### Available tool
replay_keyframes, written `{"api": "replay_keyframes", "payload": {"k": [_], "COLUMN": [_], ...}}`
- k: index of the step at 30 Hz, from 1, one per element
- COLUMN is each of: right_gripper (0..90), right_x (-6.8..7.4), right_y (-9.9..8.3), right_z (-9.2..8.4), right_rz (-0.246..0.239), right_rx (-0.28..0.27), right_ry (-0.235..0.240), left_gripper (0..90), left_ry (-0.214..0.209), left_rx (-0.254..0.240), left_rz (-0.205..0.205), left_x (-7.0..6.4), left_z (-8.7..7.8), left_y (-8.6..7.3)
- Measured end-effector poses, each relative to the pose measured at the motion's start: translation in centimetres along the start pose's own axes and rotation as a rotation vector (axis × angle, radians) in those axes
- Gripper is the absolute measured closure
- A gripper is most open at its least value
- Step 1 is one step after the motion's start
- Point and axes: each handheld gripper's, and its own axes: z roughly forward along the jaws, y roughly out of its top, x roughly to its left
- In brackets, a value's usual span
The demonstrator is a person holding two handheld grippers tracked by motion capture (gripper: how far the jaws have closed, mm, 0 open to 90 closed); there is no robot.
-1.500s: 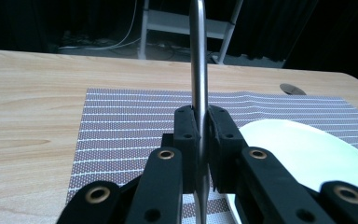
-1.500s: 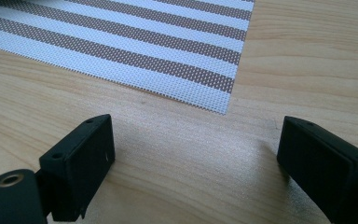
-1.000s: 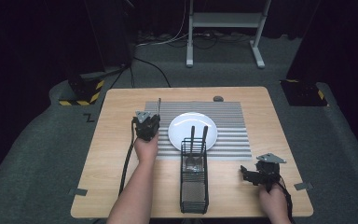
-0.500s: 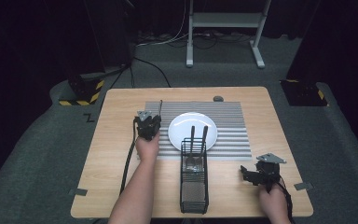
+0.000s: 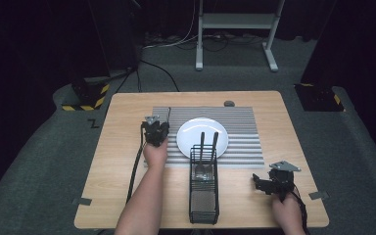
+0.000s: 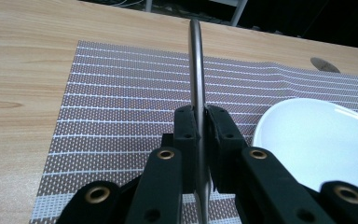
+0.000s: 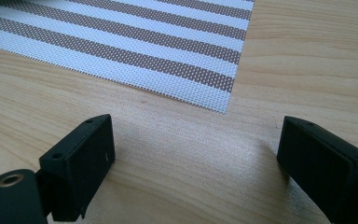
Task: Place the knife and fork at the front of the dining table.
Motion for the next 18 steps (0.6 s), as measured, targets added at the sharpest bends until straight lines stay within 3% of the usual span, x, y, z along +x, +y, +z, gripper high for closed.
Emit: {"api": "replay_keyframes", "payload": {"k": [12, 18], "right_gripper": [10.7, 10.8], "right_x": [0.0, 0.0], "right_y": [0.0, 0.0], "right_z": [0.0, 0.0], "right_rz": [0.0, 0.0], "right_rx": [0.0, 0.0], "right_ry": [0.0, 0.0], "left_gripper": [82.4, 82.1], "left_ry": [0.0, 0.015], "left_rx": [0.019, 0.078], "left_rz": [-0.023, -0.043], "left_x": [0.2, 0.45], "left_z": [0.24, 0.71], "left_y": [0.05, 0.27]}}
